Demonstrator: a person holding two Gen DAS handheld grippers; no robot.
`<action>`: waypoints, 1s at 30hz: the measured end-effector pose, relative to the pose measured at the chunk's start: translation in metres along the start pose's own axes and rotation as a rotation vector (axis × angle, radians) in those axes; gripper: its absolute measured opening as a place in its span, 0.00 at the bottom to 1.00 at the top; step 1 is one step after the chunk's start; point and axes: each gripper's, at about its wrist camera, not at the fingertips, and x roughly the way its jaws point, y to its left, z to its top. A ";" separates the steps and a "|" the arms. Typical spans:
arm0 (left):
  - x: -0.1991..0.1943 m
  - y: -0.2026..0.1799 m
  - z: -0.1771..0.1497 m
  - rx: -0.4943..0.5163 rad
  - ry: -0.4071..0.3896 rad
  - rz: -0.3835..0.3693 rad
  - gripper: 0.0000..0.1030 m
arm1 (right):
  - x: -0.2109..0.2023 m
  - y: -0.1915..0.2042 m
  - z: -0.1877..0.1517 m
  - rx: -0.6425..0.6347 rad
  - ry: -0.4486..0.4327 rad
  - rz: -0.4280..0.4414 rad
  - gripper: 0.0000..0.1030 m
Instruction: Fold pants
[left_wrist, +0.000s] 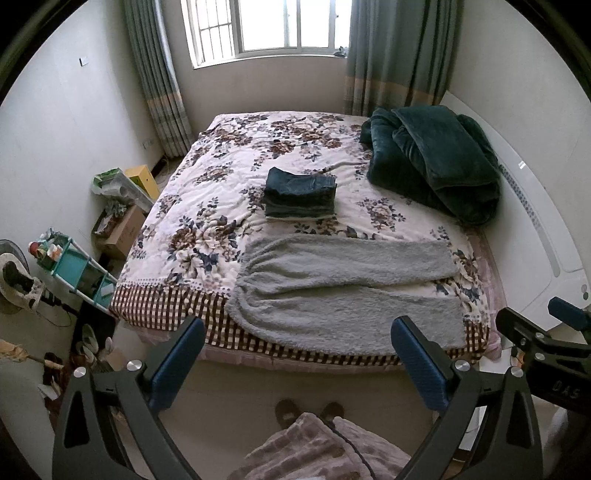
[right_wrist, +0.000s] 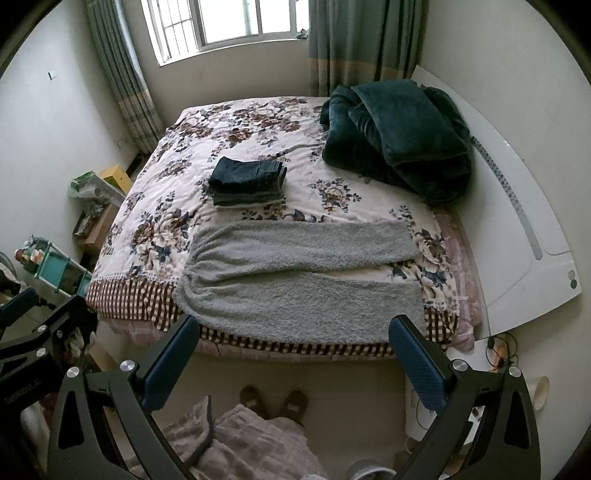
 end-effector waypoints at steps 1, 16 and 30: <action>0.001 0.001 0.000 -0.004 -0.003 -0.005 1.00 | -0.001 0.002 -0.001 -0.001 -0.003 -0.002 1.00; 0.111 -0.038 0.022 -0.039 -0.045 0.086 1.00 | 0.107 -0.041 0.040 0.069 -0.046 -0.098 1.00; 0.294 -0.058 0.117 0.060 0.084 0.025 1.00 | 0.326 -0.082 0.153 0.188 0.071 -0.208 1.00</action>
